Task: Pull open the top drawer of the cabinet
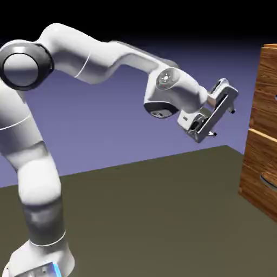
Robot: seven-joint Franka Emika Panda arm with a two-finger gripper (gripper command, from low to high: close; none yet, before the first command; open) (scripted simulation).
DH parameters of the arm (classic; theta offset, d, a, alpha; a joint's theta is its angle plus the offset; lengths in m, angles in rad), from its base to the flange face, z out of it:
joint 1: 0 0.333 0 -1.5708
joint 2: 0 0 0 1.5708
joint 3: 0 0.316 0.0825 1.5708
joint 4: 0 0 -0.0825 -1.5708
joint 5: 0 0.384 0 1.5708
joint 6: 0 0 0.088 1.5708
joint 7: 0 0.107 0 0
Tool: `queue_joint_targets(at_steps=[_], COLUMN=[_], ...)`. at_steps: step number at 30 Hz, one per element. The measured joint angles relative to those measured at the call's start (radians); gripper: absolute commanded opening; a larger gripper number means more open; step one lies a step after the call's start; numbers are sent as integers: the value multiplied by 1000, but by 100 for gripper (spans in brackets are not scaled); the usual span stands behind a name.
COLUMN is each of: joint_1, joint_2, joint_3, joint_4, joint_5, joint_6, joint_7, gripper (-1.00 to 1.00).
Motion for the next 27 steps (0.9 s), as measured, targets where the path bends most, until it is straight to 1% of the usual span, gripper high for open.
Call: queue_joint_targets(at_steps=[27], joint_1=[-20], joint_2=[393], joint_3=[-39], joint_4=[570], joint_5=[1174], joint_6=[-80], joint_7=[891], gripper=[0])
